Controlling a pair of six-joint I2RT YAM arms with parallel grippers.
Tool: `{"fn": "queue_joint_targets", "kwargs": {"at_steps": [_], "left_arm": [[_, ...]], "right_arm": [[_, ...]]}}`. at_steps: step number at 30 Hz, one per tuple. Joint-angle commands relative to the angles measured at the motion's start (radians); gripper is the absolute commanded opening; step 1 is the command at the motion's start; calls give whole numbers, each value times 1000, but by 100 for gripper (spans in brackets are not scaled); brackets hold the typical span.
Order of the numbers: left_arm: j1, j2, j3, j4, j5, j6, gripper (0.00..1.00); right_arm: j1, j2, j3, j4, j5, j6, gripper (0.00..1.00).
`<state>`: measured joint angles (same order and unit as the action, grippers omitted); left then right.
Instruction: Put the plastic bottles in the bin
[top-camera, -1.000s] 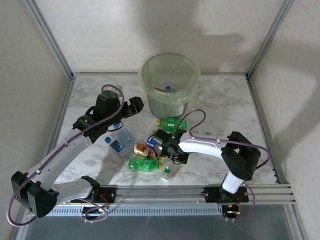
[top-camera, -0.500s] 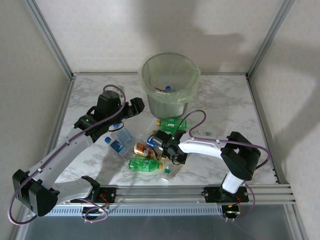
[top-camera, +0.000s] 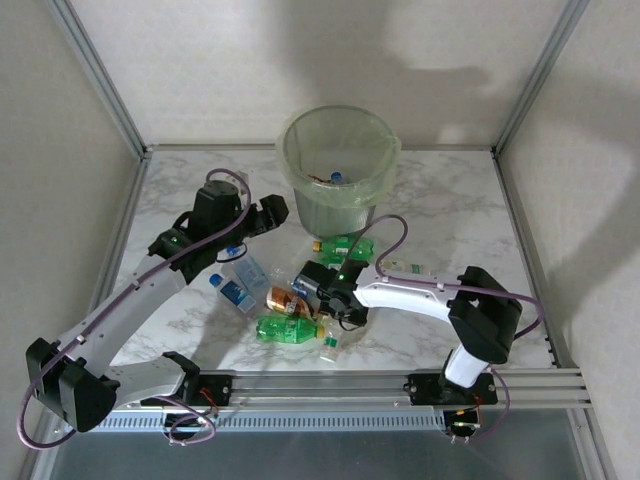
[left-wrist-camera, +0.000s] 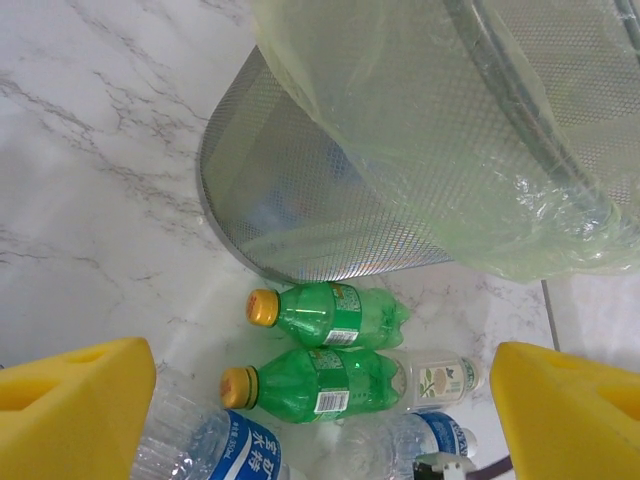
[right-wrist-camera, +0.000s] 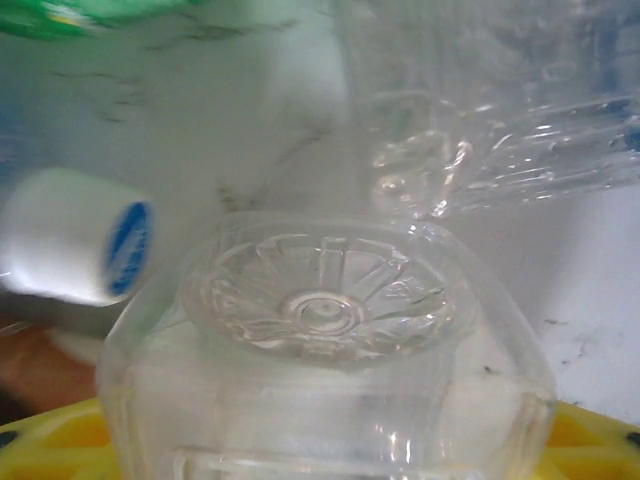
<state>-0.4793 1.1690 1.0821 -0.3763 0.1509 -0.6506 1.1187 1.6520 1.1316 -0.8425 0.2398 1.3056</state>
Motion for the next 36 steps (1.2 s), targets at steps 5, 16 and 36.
{"fn": "queue_joint_targets", "kwargs": {"at_steps": [5,16,36], "left_arm": [[26,2,9,29,4,17,86],[48,17,22,39,11,11,86],[70,34,35,39,27,3,86]], "right_arm": [[29,-86,173,-145,129,-28,59],[3,-121,599,-338,310,-141,57],[-344,-27,1040,-82,159,-465,53]]}}
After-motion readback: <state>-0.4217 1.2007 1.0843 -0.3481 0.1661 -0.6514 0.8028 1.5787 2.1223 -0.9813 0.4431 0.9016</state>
